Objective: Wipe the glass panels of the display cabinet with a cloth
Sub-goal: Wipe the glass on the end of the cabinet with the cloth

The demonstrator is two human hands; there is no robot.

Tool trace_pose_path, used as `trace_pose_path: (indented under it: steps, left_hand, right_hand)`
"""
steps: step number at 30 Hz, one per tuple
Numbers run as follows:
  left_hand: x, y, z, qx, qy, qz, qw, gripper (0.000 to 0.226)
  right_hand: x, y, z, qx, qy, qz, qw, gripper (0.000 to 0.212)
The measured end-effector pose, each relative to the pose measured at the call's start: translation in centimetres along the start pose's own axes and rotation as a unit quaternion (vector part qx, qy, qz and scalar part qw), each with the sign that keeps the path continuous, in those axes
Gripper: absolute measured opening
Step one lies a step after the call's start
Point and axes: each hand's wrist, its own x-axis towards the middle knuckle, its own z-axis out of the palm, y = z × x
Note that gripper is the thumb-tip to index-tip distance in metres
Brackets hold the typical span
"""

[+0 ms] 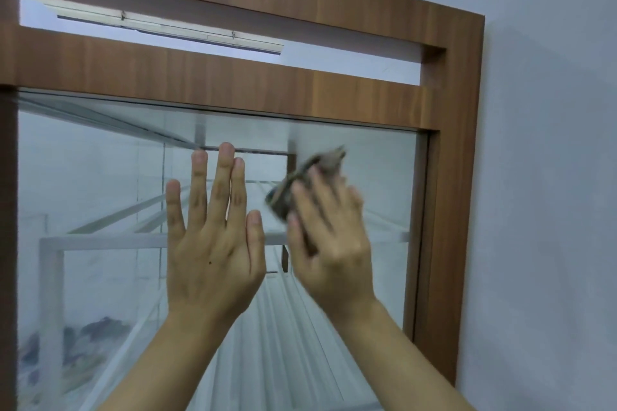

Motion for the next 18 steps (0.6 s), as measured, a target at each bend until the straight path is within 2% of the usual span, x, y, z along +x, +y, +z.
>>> trace_pose_path:
  steps: [1,2,5,6,7,8,11,12,14,16,17,18]
  left_hand:
    - [0.0,0.0,0.0,-0.002,0.001,0.002,1.000,0.063]
    - [0.0,0.0,0.0,-0.003,0.002,0.003,1.000,0.063]
    - [0.1,0.2,0.0,0.000,0.001,0.000,1.000,0.063]
    - [0.1,0.2,0.1,0.000,0.000,0.001,1.000,0.063]
    - [0.1,0.1,0.1,-0.001,0.002,0.003,1.000,0.063]
    - [0.0,0.0,0.1,-0.004,0.005,0.005,1.000,0.063]
    - [0.0,-0.1,0.0,-0.008,0.008,0.007,1.000,0.063]
    - [0.0,0.0,0.0,-0.007,0.007,0.006,1.000,0.063]
    - [0.0,0.2,0.0,-0.001,0.005,0.002,1.000,0.064]
    - [0.1,0.3,0.1,0.003,0.000,0.001,1.000,0.065]
    - [0.1,0.3,0.2,0.003,-0.001,0.001,1.000,0.065]
    - [0.0,0.3,0.2,0.001,-0.001,-0.001,1.000,0.065]
  right_hand:
    - [-1.4,0.2,-0.6,-0.009,-0.022,-0.036,0.999,0.037]
    - [-1.8,1.0,-1.0,-0.017,-0.018,-0.032,0.999,0.036]
    - [2.1,2.5,-0.5,-0.028,0.076,0.134,0.988,0.036]
    - [3.8,2.3,-0.1,-0.030,0.096,0.176,0.979,0.036]
    - [4.7,1.6,0.3,-0.026,0.098,0.183,0.978,0.037]
    - [4.7,0.8,0.7,-0.013,0.077,0.152,0.985,0.037]
    - [0.8,0.4,0.0,0.002,-0.025,-0.033,0.999,0.037]
    - [-0.1,1.2,-0.7,-0.006,-0.033,-0.054,0.998,0.038]
    - [0.7,3.2,-1.5,-0.019,0.013,0.014,1.000,0.038]
    - [3.7,4.1,-1.2,-0.031,0.095,0.145,0.984,0.037]
    - [4.7,3.9,-0.9,-0.035,0.118,0.181,0.976,0.037]
    - [4.7,3.3,-0.6,-0.034,0.113,0.180,0.977,0.038]
